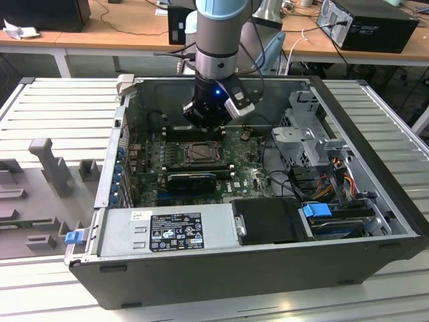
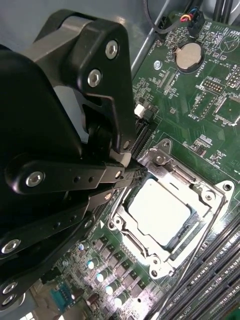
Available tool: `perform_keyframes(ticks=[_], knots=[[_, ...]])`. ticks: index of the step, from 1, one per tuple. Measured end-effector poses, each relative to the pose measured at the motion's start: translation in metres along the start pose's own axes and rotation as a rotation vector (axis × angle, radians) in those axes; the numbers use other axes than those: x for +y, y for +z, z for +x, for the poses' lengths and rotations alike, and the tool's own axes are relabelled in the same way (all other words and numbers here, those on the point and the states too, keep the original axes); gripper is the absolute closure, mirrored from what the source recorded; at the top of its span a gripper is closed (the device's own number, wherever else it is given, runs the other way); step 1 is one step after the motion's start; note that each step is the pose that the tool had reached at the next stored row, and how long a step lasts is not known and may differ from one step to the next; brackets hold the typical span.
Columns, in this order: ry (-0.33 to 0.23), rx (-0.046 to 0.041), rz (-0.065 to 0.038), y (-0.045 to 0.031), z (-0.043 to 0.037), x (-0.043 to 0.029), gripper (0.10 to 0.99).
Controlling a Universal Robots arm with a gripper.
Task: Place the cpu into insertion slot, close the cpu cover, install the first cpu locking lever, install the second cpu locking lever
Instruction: 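Install the second cpu locking lever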
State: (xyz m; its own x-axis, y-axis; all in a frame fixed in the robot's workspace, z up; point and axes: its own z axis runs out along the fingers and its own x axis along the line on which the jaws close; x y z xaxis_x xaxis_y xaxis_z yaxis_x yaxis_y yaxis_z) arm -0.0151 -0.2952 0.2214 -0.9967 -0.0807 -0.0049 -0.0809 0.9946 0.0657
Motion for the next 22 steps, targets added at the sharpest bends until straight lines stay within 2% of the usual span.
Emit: perform_keyframes(ticks=[6,10,15,16,19,22], knots=[[0.0,0.0,0.0,-0.0091,-0.0001,0.0006,0.98],[0.0,0.0001,0.0,-0.0255,-0.0001,0.0017,0.98],[0.0,0.0,0.0,-0.0415,-0.0002,0.0023,0.98],[0.0,0.0,0.0,-0.0416,-0.0001,0.0009,0.98],[0.0,0.0,0.0,-0.0421,0.0008,-0.0089,0.98],[0.0,0.0,0.0,-0.0428,0.002,-0.0221,0.98]])
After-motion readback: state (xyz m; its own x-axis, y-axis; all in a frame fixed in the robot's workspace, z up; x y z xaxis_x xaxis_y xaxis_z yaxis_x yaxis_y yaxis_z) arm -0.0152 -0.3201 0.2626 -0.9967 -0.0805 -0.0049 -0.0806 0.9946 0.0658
